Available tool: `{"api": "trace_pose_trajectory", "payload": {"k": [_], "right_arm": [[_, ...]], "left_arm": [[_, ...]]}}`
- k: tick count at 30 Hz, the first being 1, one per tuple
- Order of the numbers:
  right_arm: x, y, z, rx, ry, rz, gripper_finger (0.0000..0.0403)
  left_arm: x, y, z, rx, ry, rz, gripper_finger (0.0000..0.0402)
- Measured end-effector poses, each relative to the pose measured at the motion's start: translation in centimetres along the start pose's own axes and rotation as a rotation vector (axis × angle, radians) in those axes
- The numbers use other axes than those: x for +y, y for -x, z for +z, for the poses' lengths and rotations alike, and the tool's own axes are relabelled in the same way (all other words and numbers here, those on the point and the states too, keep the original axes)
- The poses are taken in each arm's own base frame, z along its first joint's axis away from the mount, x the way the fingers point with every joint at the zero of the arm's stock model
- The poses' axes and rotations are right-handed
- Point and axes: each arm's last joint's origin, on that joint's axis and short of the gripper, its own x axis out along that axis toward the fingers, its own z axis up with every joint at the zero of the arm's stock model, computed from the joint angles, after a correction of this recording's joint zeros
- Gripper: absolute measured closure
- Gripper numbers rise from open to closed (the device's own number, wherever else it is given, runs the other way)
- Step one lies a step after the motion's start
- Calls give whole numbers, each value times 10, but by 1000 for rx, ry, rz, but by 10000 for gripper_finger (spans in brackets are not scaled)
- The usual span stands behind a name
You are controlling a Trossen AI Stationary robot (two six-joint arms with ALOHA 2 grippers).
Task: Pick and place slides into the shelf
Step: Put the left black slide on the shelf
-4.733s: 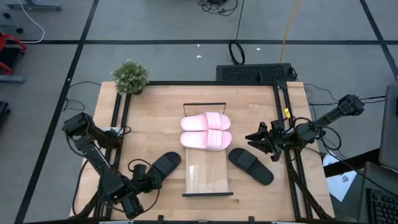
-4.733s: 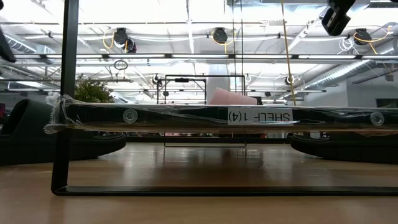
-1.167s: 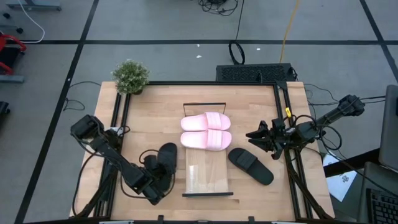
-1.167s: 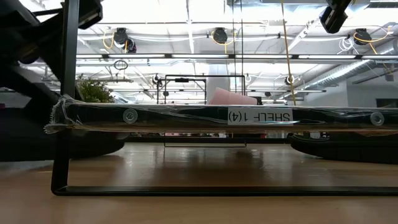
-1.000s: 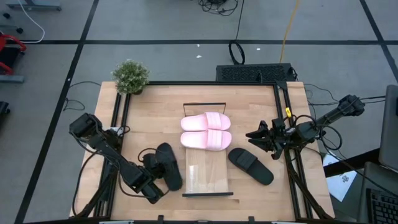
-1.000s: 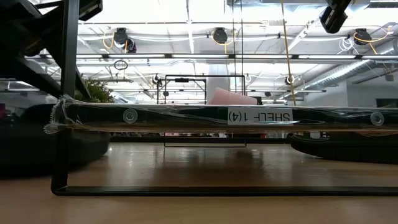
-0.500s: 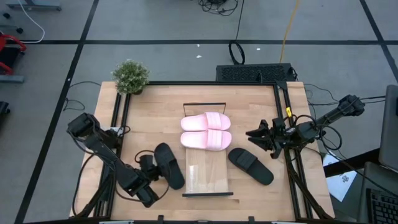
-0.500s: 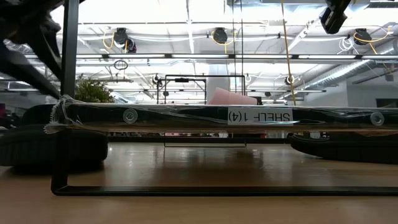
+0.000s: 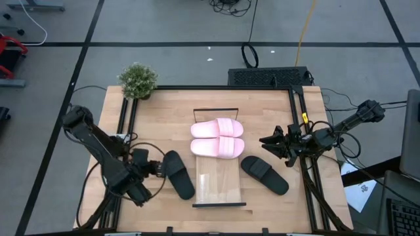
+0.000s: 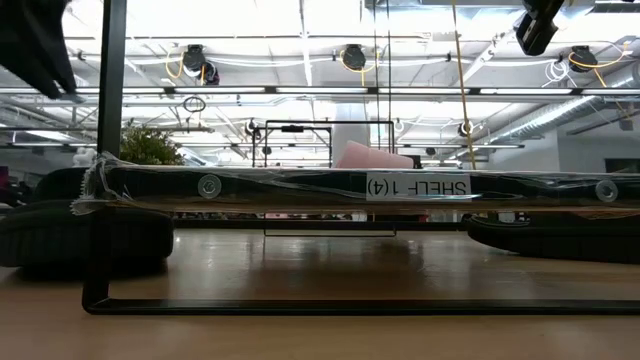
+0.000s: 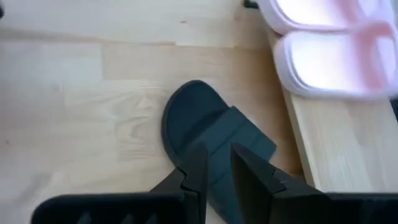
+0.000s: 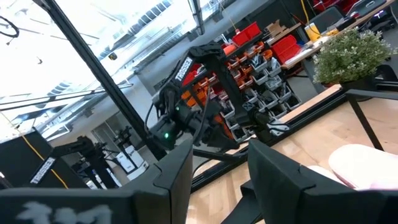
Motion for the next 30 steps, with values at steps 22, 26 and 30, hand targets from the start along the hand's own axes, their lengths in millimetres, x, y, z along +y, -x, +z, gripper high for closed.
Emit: {"api": "trace_pose_trajectory", "payload": {"k": [22,26,30], "right_arm": [[0,0,0,-4,7,-1,261],[1,0,1,-14,-1,5,261],[1,0,2,-19,-5,8,261]], "left_arm": [[21,-46,61,306,-141,-278,339],[34,-60,68,314,-92,-380,339],[43,-69,72,388,-69,-441,339]]}}
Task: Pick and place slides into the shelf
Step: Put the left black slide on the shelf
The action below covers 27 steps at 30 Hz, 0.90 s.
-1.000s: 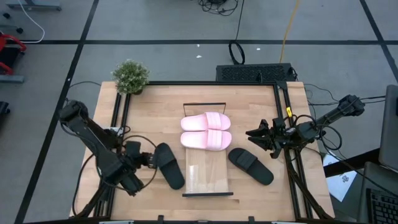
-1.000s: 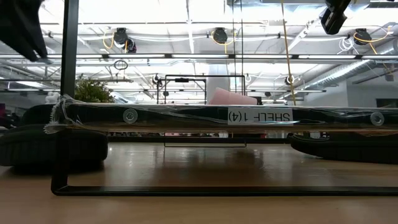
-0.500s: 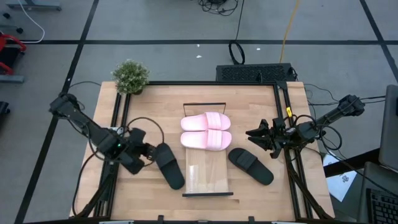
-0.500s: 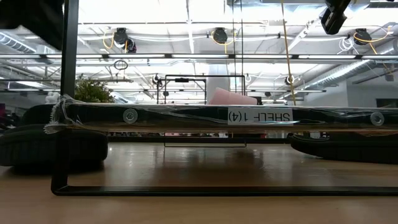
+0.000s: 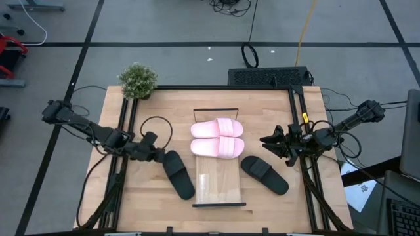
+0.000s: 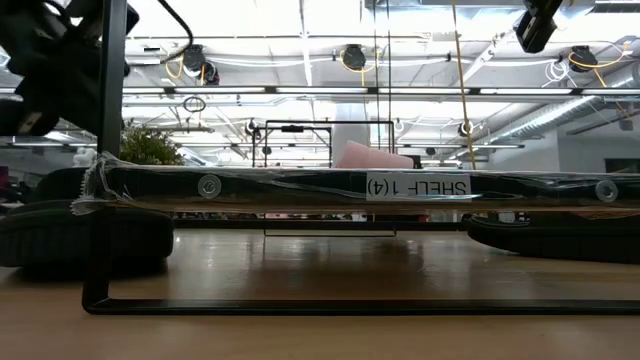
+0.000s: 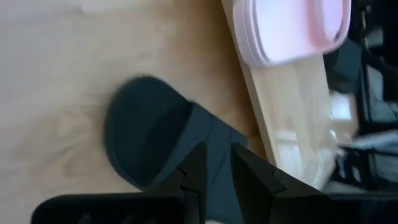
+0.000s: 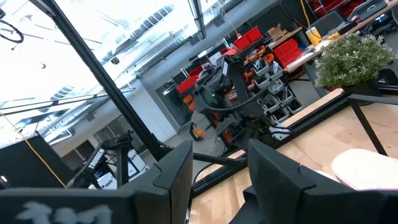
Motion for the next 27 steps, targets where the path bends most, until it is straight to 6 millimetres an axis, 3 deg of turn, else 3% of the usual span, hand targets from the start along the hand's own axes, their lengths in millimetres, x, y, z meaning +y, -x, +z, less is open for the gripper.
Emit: {"api": "trace_pose_trajectory", "payload": {"k": [18,27], "right_arm": [[-1,0,1,-29,-10,-44,261],[-1,0,1,-29,-9,-46,261]], "left_arm": [[3,-10,27,275,-166,-144,339],[5,-11,36,253,-208,-140,339]]}}
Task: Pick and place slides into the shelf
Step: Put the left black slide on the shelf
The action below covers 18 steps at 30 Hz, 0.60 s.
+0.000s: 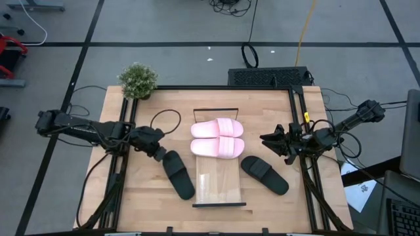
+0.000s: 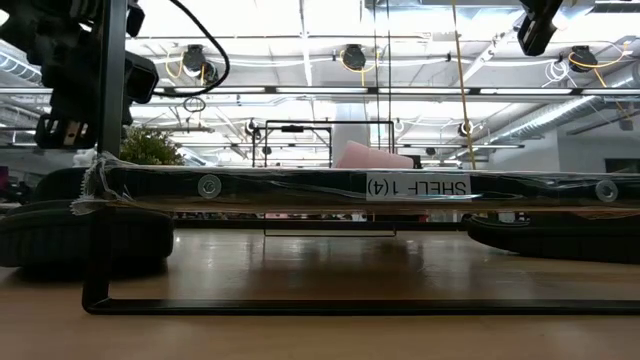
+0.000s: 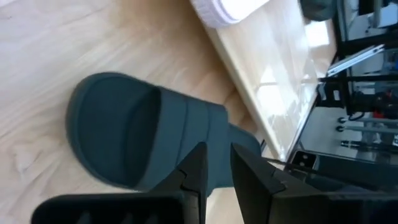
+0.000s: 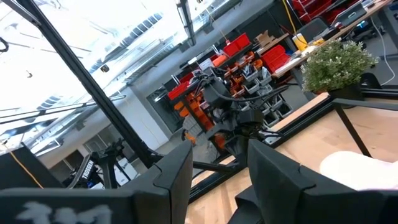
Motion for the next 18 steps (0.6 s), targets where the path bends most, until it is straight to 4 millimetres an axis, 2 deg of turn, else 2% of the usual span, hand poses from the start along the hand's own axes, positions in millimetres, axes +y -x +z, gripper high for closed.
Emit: {"api": "trace_pose_trajectory", "payload": {"k": [5,18], "right_arm": [[-1,0,0,-14,1,-24,261],[-1,-1,-1,-19,7,-46,261]], "left_arm": [[3,0,-1,-13,10,44,339],[-2,0,0,-38,-1,-2,339]]}}
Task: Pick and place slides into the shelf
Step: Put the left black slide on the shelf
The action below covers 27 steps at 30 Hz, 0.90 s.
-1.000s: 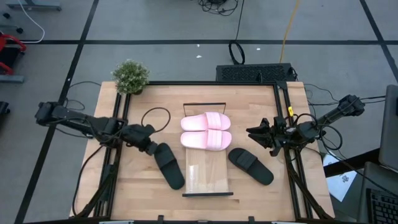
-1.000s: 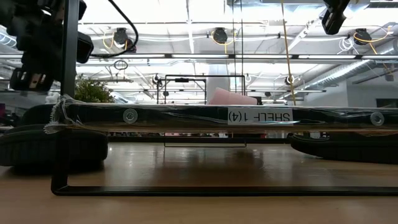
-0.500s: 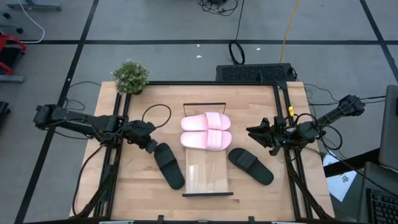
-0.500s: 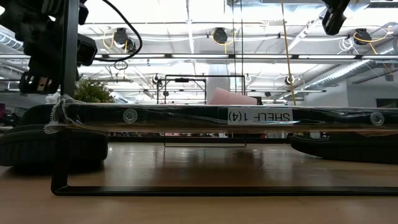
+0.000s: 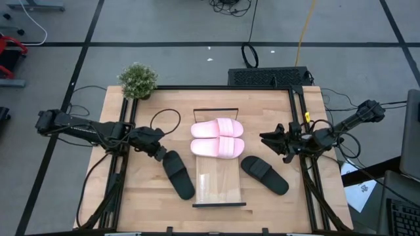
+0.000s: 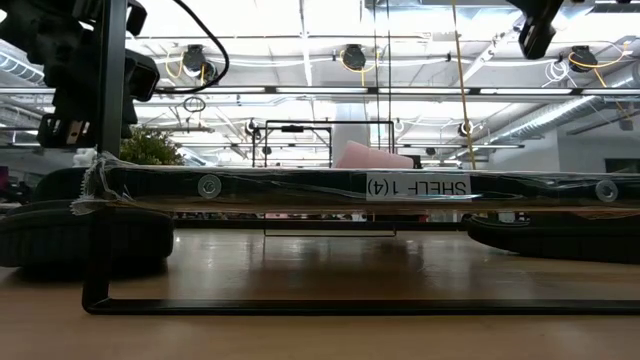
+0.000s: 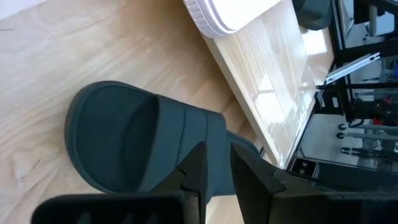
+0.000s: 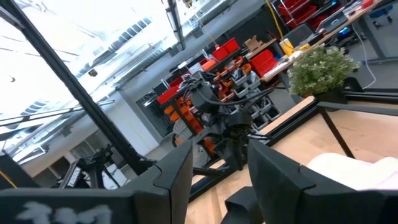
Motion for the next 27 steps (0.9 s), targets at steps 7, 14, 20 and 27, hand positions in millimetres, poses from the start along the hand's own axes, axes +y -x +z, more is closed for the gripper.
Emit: {"api": "trace_pose_trajectory", "payload": {"k": [7,14,20,27], "right_arm": [[0,-1,-2,8,7,-5,261],[0,-1,-2,7,6,-4,261],[0,-1,-2,7,8,-4,261],[0,-1,-2,7,8,-4,261]], "left_arm": [[0,0,0,0,-5,0,335],[0,0,0,-16,-70,7,264],[0,0,-1,42,-98,-20,232],[5,-5,0,42,-103,50,231]]}}
